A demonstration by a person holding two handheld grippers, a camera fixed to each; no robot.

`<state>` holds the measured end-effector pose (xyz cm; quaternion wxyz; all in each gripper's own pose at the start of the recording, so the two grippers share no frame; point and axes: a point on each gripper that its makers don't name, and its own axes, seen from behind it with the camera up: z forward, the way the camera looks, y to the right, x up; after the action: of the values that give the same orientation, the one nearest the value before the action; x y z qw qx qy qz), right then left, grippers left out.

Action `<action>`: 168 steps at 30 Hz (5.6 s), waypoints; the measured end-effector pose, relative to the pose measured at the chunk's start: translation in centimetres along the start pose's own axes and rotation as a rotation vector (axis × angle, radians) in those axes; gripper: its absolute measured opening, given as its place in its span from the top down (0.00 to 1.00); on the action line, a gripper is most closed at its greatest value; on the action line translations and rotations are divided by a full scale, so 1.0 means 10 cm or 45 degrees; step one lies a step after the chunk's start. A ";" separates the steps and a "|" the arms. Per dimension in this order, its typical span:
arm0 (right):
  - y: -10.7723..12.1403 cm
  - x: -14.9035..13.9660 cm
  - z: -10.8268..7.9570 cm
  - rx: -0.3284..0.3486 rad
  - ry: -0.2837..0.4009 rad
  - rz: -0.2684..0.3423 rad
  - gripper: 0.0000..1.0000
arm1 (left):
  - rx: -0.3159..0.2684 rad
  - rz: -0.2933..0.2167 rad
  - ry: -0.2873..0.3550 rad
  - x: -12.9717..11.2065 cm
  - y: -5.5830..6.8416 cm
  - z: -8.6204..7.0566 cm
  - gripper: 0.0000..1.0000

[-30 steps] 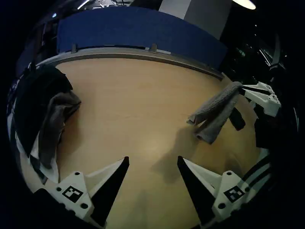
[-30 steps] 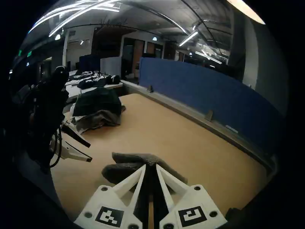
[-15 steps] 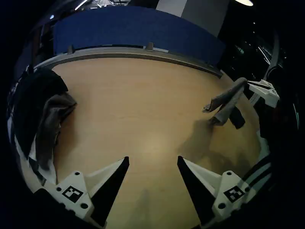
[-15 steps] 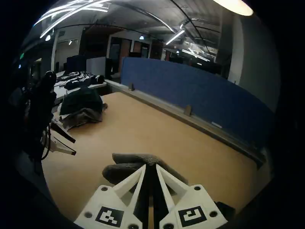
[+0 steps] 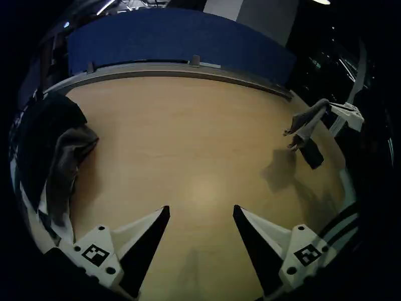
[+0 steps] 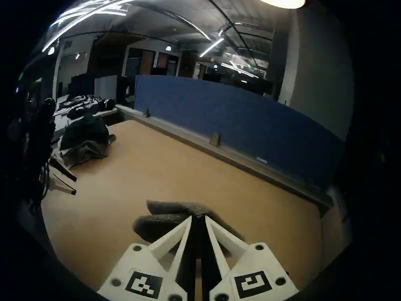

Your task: Fold towel

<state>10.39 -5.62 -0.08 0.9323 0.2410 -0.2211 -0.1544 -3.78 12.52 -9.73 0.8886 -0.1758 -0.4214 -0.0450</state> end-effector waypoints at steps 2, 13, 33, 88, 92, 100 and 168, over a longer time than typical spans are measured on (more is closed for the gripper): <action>0.13 -0.04 -0.03 -0.020 -0.009 -0.007 0.97 | 0.001 -0.003 0.000 0.00 0.01 0.01 0.06; 0.89 -0.19 -0.12 -0.142 -0.031 0.039 0.97 | 0.012 0.009 -0.014 -0.02 0.01 0.03 0.06; 1.74 -0.37 0.04 -0.253 -0.085 0.029 0.97 | 0.035 0.019 -0.026 0.01 0.04 0.08 0.06; 1.51 -3.27 -0.81 -0.518 -0.697 0.509 0.89 | 0.030 0.082 -0.065 -0.08 0.27 0.09 0.06; 1.48 -3.30 -0.80 -0.522 -0.710 0.512 0.84 | 0.032 0.087 -0.063 -0.08 0.27 0.08 0.06; 1.48 -3.32 -0.79 -0.532 -0.719 0.518 0.74 | 0.037 0.087 -0.061 -0.08 0.26 0.06 0.06; 1.16 -2.78 -0.29 -0.484 -0.450 0.544 0.33 | 0.071 0.074 -0.043 -0.05 0.12 -0.04 0.06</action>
<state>-9.89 16.12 -5.74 0.9192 -0.0194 -0.3920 -0.0332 -3.57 13.49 -10.69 0.8868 -0.1639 -0.4321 -0.0045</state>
